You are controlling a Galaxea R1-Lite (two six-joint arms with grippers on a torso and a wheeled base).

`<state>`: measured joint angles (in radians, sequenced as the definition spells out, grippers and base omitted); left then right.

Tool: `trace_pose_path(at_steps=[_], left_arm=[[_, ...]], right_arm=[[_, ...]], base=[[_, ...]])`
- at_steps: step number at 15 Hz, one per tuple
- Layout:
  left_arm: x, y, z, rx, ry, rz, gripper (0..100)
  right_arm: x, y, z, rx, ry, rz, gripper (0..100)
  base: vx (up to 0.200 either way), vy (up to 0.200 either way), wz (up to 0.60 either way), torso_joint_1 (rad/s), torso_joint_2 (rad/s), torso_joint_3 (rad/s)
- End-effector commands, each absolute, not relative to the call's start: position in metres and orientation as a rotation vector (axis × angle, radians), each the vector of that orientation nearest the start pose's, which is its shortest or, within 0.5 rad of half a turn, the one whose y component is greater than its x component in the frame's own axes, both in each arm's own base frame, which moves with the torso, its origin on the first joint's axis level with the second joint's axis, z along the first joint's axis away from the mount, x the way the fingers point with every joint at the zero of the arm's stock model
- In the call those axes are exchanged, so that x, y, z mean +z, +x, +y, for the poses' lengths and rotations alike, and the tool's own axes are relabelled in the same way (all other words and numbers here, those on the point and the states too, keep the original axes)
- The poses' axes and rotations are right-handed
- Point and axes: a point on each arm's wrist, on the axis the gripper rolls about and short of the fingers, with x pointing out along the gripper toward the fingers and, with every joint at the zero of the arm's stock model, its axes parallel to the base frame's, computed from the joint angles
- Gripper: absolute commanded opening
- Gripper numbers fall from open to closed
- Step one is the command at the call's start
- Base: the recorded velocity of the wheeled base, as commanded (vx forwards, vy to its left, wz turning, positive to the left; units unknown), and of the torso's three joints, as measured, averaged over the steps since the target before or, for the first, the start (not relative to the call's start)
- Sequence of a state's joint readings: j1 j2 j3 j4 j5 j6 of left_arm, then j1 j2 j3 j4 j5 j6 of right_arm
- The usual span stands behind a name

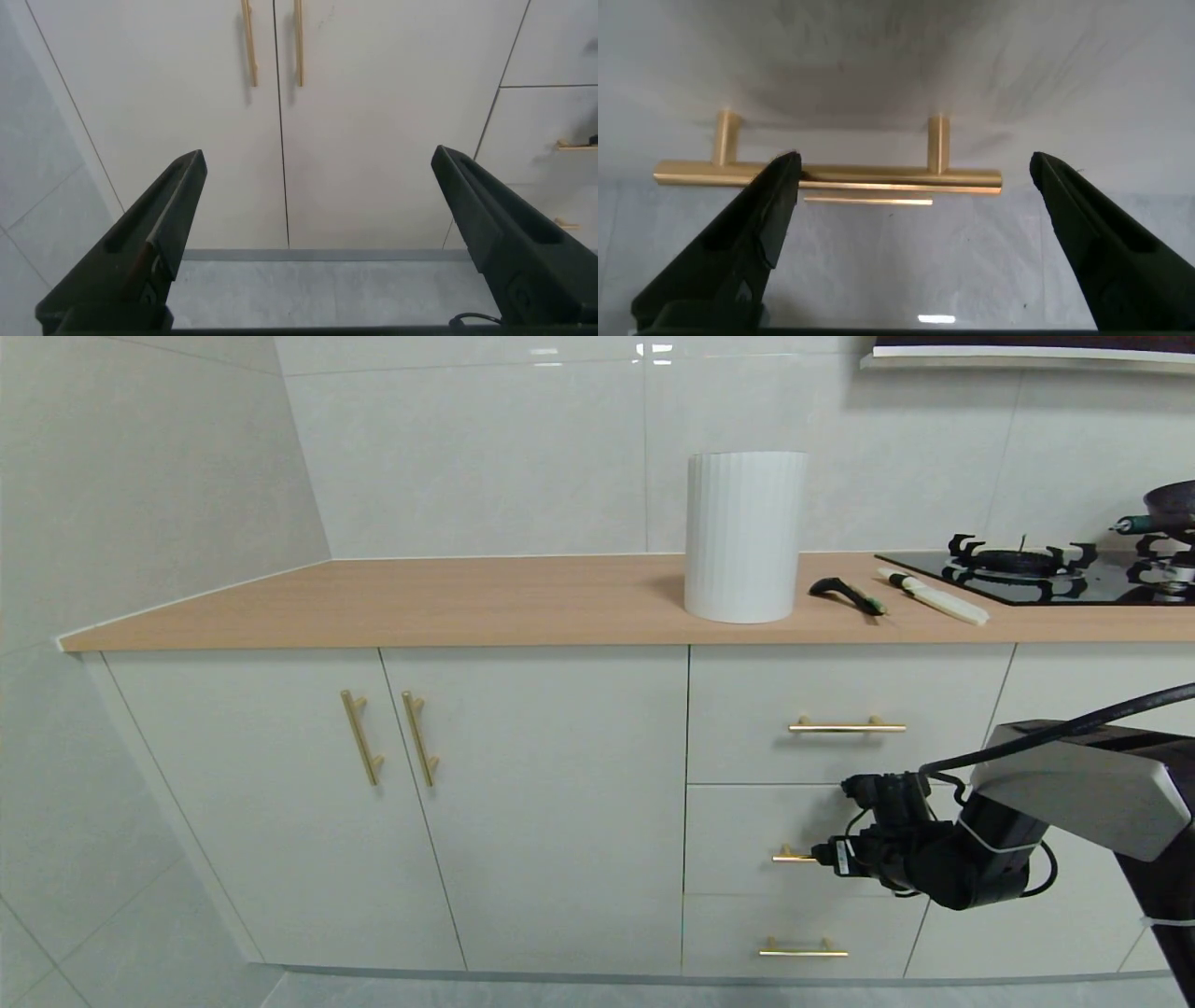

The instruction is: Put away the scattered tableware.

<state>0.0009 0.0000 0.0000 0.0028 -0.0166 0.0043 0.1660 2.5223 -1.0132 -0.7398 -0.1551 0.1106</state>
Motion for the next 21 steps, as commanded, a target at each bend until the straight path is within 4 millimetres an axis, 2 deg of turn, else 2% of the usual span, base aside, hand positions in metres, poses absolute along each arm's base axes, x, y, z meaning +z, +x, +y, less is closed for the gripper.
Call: trace_pose_path(at_steps=[1,18,21], left_arm=[[0.075,-0.023,0.0,-0.015,0.005,0.003,100],[0.075,-0.023,0.0,-0.015,0.005,0.003,100],[0.075,-0.023,0.0,-0.015,0.005,0.003,100]], right_arm=[[-0.067,0.398,0.064,-0.032,-0.023,0.785,100],[-0.065,0.389,0.065,-0.028,-0.044,0.878,100],[-0.064,0.38,0.065,-0.027,-0.054,0.906,100]], base=[[0.0,0.0,0.0,0.0,0.0,0.0],[0.0,0.0,0.0,0.0,0.0,0.0],[0.0,0.0,0.0,0.0,0.0,0.0]])
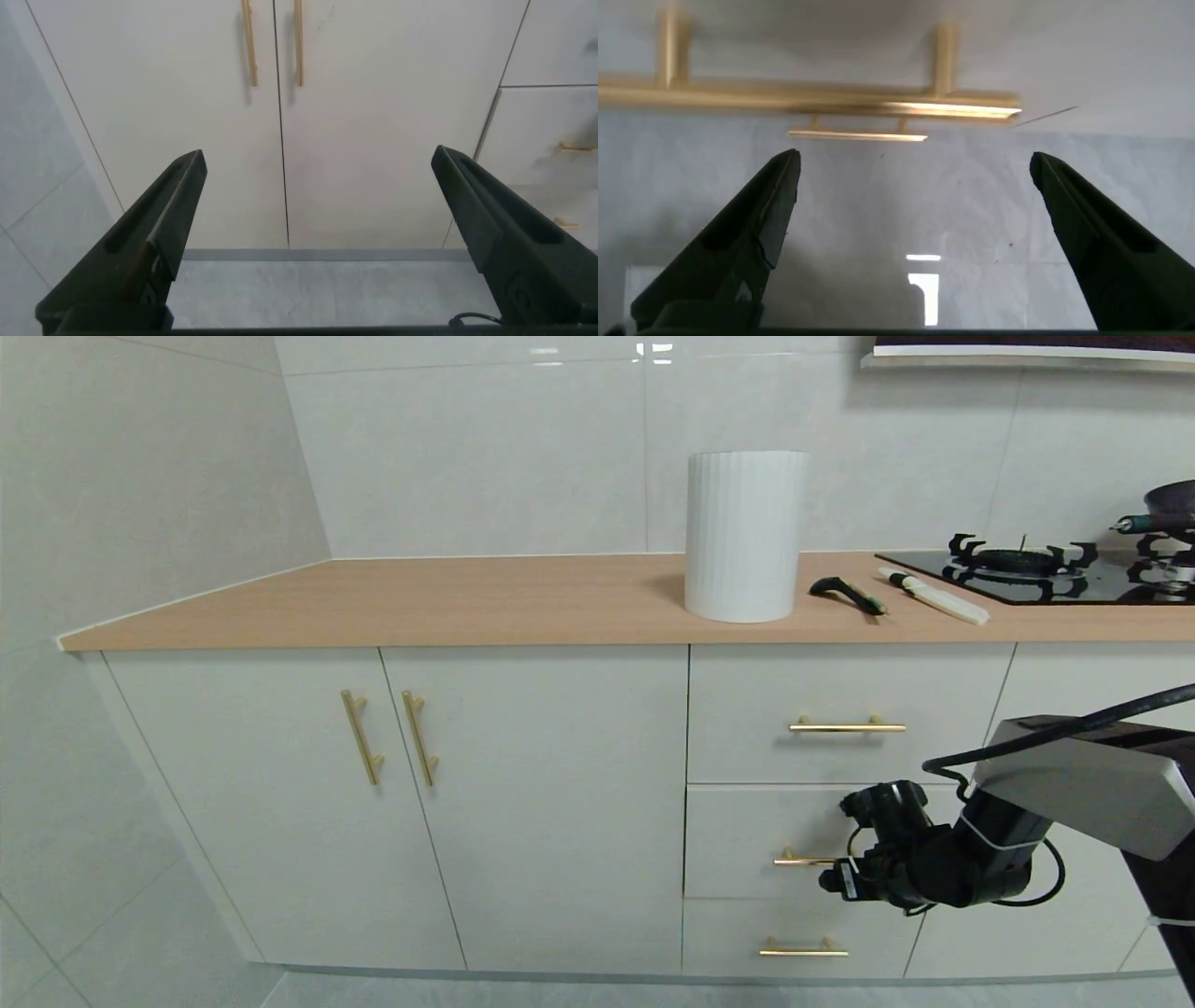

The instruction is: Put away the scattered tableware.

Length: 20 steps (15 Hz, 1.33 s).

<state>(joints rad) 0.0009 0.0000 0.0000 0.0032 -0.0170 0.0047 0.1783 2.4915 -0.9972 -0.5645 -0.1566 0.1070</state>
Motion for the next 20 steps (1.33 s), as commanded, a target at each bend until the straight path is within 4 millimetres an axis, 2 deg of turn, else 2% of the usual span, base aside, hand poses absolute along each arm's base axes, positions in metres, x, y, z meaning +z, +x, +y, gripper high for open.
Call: trace_pose_path(at_steps=[1,2,3,5,10,14,20], left_arm=[[0.075,-0.023,0.0,-0.015,0.005,0.003,100],[0.075,-0.023,0.0,-0.015,0.005,0.003,100],[0.075,-0.023,0.0,-0.015,0.005,0.003,100],[0.075,-0.023,0.0,-0.015,0.005,0.003,100],[0.075,-0.023,0.0,-0.015,0.005,0.003,100],[0.075,-0.023,0.0,-0.015,0.005,0.003,100],[0.075,-0.023,0.0,-0.015,0.005,0.003,100]], right_arm=[[-0.055,0.38,0.066,-0.026,-0.042,0.881,100],[-0.045,0.384,0.067,-0.031,-0.01,0.831,100],[-0.043,0.388,0.067,-0.045,0.034,0.793,100],[-0.047,0.398,0.069,-0.052,0.041,0.763,100],[-0.051,0.406,0.07,-0.057,-0.001,0.825,100],[-0.061,0.405,0.07,-0.077,-0.029,0.874,100],[-0.061,0.403,0.07,-0.073,-0.053,0.933,100]], base=[[0.0,0.0,0.0,0.0,0.0,0.0],[0.0,0.0,0.0,0.0,0.0,0.0],[0.0,0.0,0.0,0.0,0.0,0.0],[0.0,0.0,0.0,0.0,0.0,0.0],[0.0,0.0,0.0,0.0,0.0,0.0],[0.0,0.0,0.0,0.0,0.0,0.0],[0.0,0.0,0.0,0.0,0.0,0.0]])
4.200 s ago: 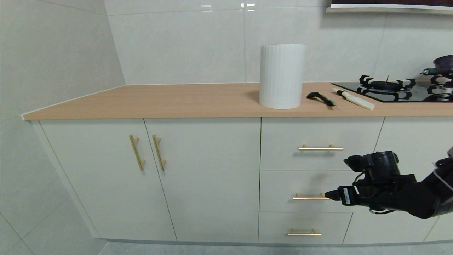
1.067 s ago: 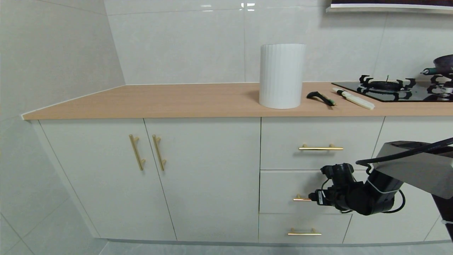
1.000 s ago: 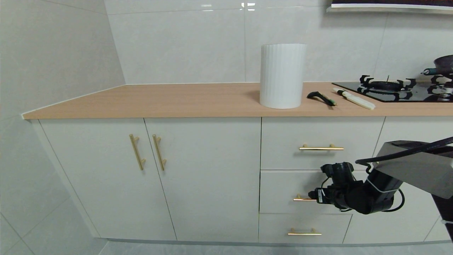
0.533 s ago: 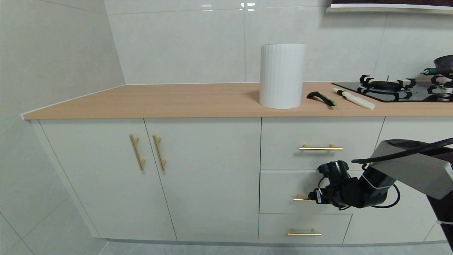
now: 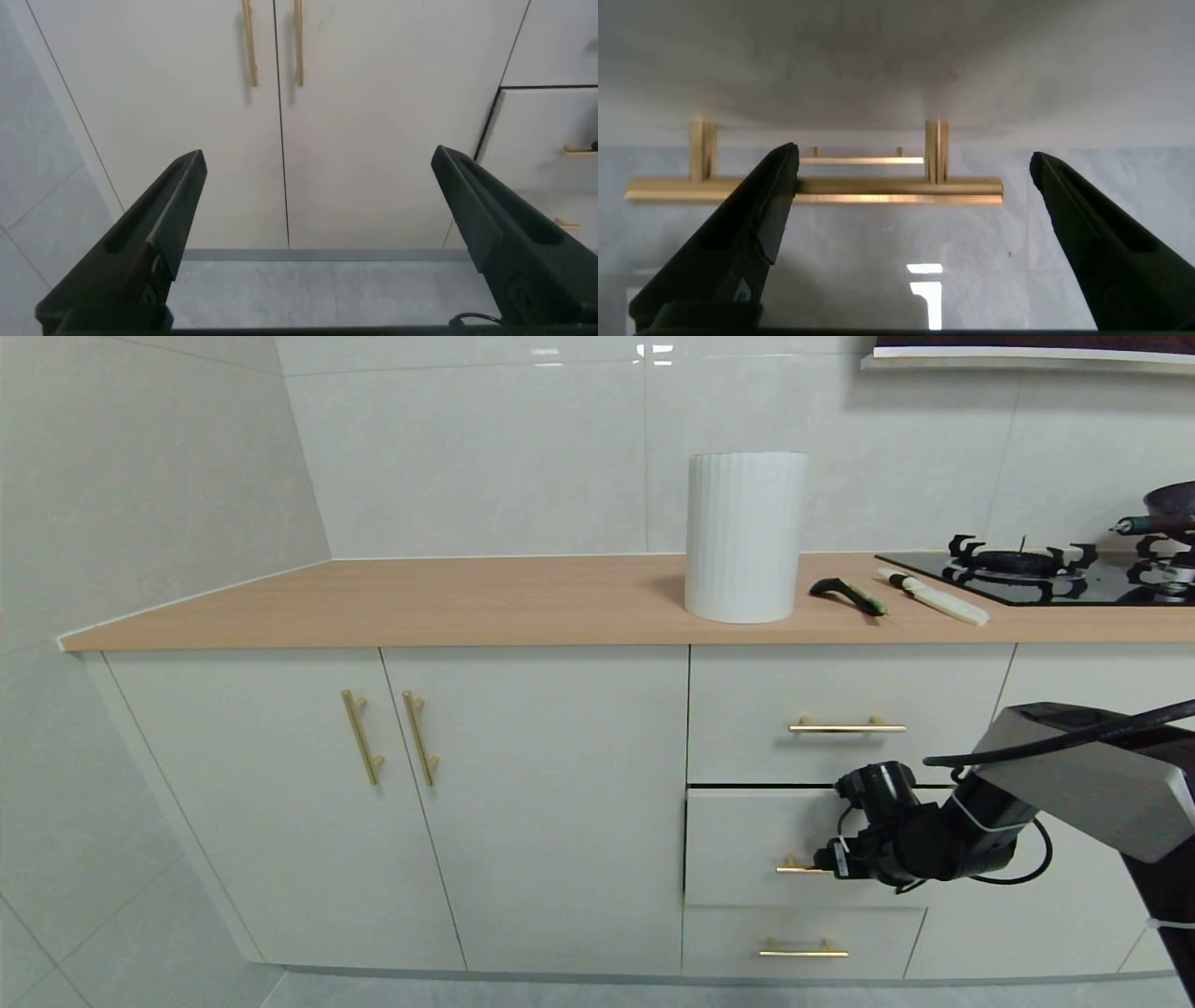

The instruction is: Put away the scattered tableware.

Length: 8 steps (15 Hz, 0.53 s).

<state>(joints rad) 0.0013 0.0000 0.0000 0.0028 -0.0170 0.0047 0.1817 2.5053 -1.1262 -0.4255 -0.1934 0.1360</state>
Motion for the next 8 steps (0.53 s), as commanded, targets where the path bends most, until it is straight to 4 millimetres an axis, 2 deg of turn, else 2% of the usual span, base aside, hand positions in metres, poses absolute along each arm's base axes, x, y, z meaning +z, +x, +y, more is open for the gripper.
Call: trace_pose_path(at_steps=[1,3,4,6,7,8], left_arm=[[0.075,-0.023,0.0,-0.015,0.005,0.003,100],[0.075,-0.023,0.0,-0.015,0.005,0.003,100],[0.075,-0.023,0.0,-0.015,0.005,0.003,100],[0.075,-0.023,0.0,-0.015,0.005,0.003,100],[0.075,-0.023,0.0,-0.015,0.005,0.003,100],[0.075,-0.023,0.0,-0.015,0.005,0.003,100]], right_arm=[[-0.062,0.402,0.07,-0.074,-0.056,0.944,100],[-0.061,0.396,0.072,-0.068,-0.065,0.958,100],[-0.054,0.388,0.075,-0.06,-0.07,0.964,100],[-0.019,0.359,0.079,-0.025,-0.074,0.949,100],[0.013,0.338,0.084,0.011,-0.075,0.919,100],[0.037,0.327,0.088,0.03,-0.076,0.894,100]], base=[[0.0,0.0,0.0,0.0,0.0,0.0],[0.0,0.0,0.0,0.0,0.0,0.0],[0.0,0.0,0.0,0.0,0.0,0.0],[0.0,0.0,0.0,0.0,0.0,0.0],[0.0,0.0,0.0,0.0,0.0,0.0],[0.0,0.0,0.0,0.0,0.0,0.0]])
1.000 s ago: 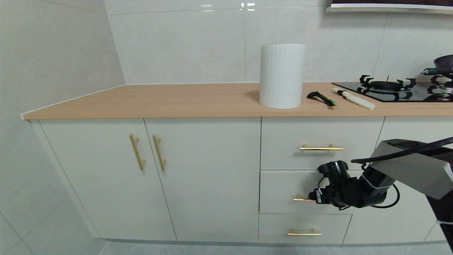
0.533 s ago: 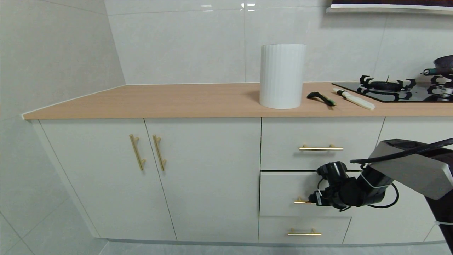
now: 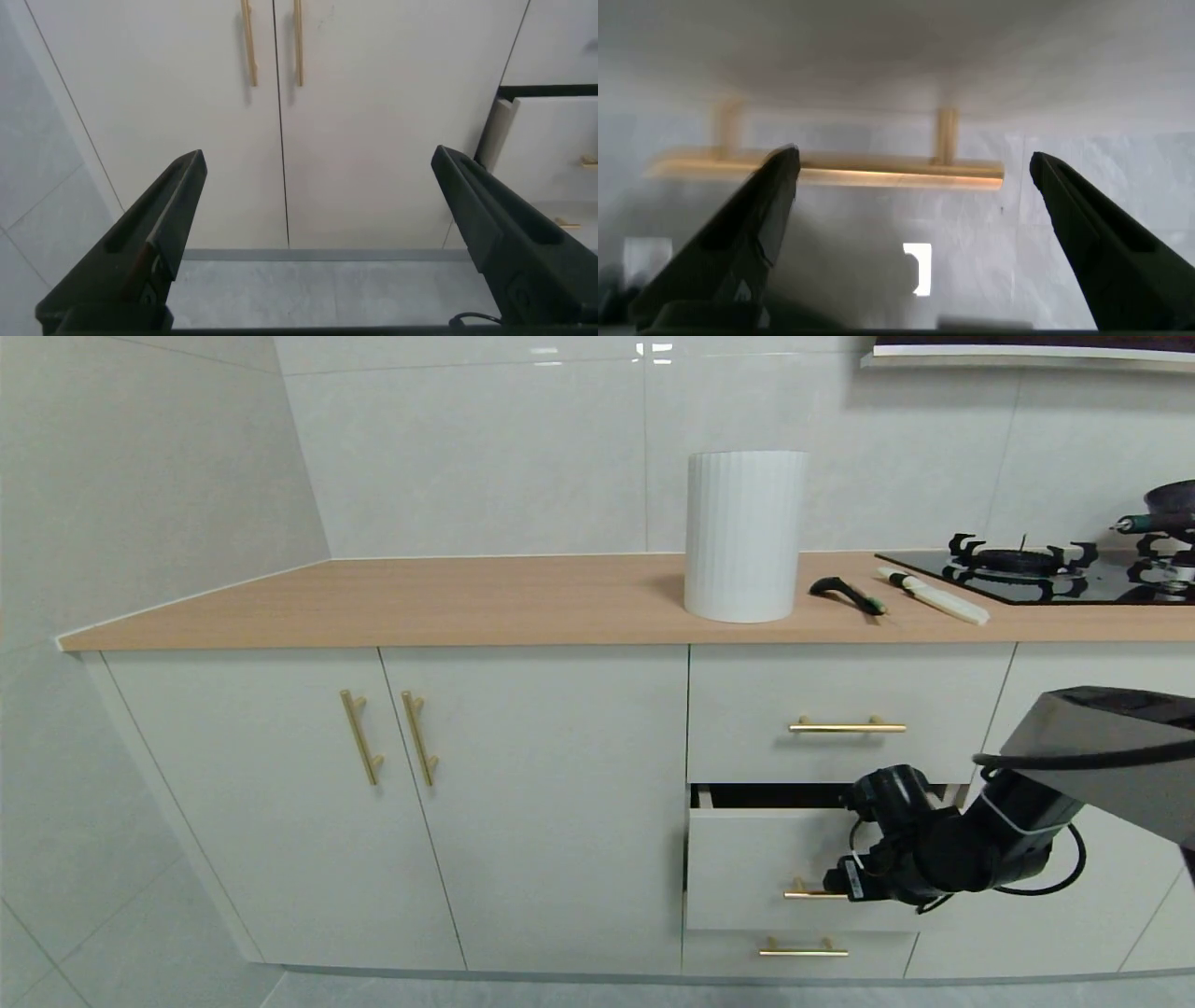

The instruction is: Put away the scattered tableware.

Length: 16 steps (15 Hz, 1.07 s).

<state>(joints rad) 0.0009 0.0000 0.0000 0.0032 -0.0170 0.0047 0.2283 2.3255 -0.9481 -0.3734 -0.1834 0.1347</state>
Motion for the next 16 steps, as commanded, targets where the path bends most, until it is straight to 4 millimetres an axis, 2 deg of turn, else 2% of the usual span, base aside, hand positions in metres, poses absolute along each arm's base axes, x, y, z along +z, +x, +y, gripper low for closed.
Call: trace_pose_path(at_steps=[1,3,5,6,9,10,11,14,16], left_arm=[[0.075,-0.023,0.0,-0.015,0.005,0.003,100],[0.075,-0.023,0.0,-0.015,0.005,0.003,100],[0.075,-0.023,0.0,-0.015,0.005,0.003,100],[0.075,-0.023,0.0,-0.015,0.005,0.003,100],[0.075,-0.023,0.0,-0.015,0.005,0.003,100],[0.075,-0.023,0.0,-0.015,0.005,0.003,100],[0.075,-0.023,0.0,-0.015,0.005,0.003,100],[0.075,-0.023,0.0,-0.015,0.005,0.003,100],[0.075,-0.023,0.0,-0.015,0.005,0.003,100]], right_arm=[[0.058,0.318,0.09,0.046,-0.075,0.883,100],[0.091,0.314,0.092,0.063,-0.058,0.813,100],[0.104,0.322,0.094,0.068,-0.045,0.763,100],[0.103,0.331,0.097,0.068,-0.043,0.756,100],[0.089,0.343,0.101,0.063,-0.046,0.775,100],[0.076,0.347,0.102,0.059,-0.053,0.806,100],[0.05,0.359,0.105,0.049,-0.06,0.831,100],[0.024,0.371,0.108,0.032,-0.031,0.807,100],[0.017,0.372,0.108,0.03,-0.033,0.817,100]], base=[[0.0,0.0,0.0,0.0,0.0,0.0],[0.0,0.0,0.0,0.0,0.0,0.0],[0.0,0.0,0.0,0.0,0.0,0.0],[0.0,0.0,0.0,0.0,0.0,0.0],[0.0,0.0,0.0,0.0,0.0,0.0],[0.0,0.0,0.0,0.0,0.0,0.0],[0.0,0.0,0.0,0.0,0.0,0.0],[0.0,0.0,0.0,0.0,0.0,0.0],[0.0,0.0,0.0,0.0,0.0,0.0]])
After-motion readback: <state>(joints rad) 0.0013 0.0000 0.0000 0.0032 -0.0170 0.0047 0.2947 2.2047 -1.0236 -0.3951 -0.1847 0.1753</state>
